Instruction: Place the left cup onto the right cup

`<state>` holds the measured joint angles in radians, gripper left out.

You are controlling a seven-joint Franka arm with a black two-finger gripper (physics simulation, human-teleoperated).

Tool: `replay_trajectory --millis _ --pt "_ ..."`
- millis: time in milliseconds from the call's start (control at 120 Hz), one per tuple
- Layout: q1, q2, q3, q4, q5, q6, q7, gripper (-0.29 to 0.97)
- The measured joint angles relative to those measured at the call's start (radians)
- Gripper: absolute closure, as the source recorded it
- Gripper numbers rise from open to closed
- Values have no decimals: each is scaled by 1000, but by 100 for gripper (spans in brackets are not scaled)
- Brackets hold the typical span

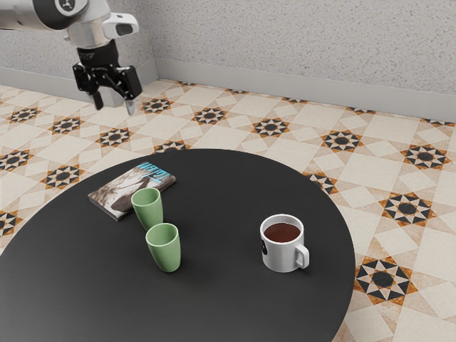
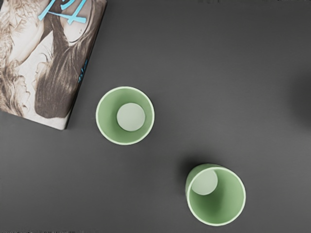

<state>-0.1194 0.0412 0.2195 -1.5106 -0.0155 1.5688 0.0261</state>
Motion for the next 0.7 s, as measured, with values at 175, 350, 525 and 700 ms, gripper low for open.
replay_trajectory --millis 175,350,525,700 --pt "-1 4 -2 -1 0 -1 0 2" --pt "-28 68 35 1 3 8 14 2" --pt "27 167 87 9 -16 45 51 2" --pt "47 261 117 13 -46 99 96 2"
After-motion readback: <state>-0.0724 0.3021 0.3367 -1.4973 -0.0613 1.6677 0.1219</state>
